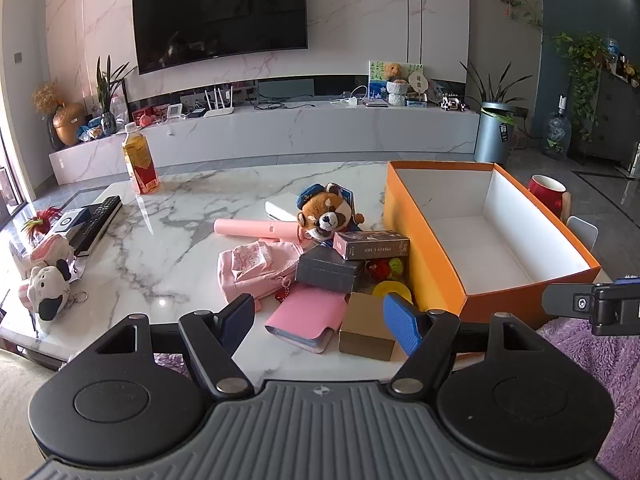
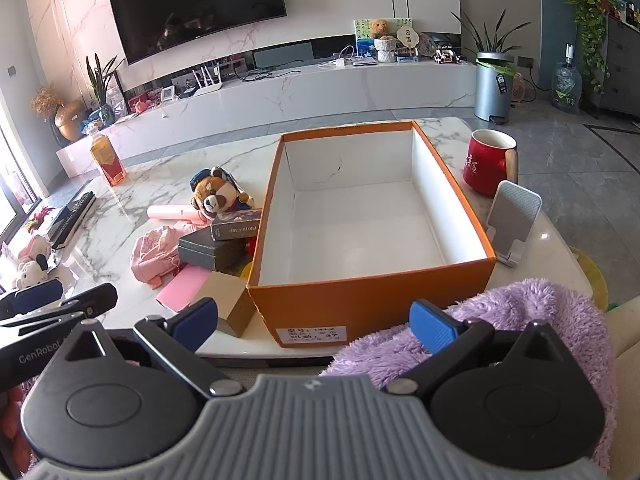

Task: Organize objects
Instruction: 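Move the left tool toward the pink backpack beside the shoebox, then grasp the pink backpack strap with the left tool and lift it, then grasp the pink notebook with the right tool while the left tool holds the backpack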

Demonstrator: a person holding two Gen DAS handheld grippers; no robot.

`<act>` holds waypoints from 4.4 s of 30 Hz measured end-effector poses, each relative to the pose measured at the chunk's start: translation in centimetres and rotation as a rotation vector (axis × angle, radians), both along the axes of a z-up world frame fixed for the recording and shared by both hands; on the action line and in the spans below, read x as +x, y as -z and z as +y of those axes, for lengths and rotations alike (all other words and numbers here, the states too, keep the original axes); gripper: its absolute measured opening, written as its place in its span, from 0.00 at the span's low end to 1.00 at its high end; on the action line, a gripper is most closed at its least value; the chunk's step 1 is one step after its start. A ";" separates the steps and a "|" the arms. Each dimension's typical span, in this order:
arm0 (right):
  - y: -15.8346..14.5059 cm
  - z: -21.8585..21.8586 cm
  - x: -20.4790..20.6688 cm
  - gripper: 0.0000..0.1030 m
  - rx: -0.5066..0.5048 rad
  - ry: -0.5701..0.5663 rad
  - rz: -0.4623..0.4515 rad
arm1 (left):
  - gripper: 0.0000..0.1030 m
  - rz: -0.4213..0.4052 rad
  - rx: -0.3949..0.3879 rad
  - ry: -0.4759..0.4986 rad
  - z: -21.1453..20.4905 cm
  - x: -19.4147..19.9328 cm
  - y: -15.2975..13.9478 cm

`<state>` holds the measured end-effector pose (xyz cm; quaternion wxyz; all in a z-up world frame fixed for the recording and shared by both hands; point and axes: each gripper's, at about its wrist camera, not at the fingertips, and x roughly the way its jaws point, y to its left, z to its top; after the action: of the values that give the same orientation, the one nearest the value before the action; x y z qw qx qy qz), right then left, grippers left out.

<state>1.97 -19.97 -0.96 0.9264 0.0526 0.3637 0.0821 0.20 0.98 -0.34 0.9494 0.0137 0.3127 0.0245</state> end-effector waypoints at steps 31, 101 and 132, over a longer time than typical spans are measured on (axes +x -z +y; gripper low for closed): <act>1.8 2.4 4.5 0.91 -0.037 -0.120 0.027 | 0.75 0.083 -0.043 0.053 2.1 3.1 1.7; 11.8 18.3 13.8 0.45 0.222 -0.117 0.445 | 0.18 0.364 -0.017 0.236 12.1 13.2 7.9; 12.3 16.0 12.5 0.01 0.385 -0.059 0.530 | 0.18 0.407 -0.015 0.218 12.1 11.9 7.6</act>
<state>14.45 -4.01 -13.28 0.7696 0.2358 0.5715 0.1599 12.12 13.04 -7.95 0.8638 0.0448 0.4948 -0.0839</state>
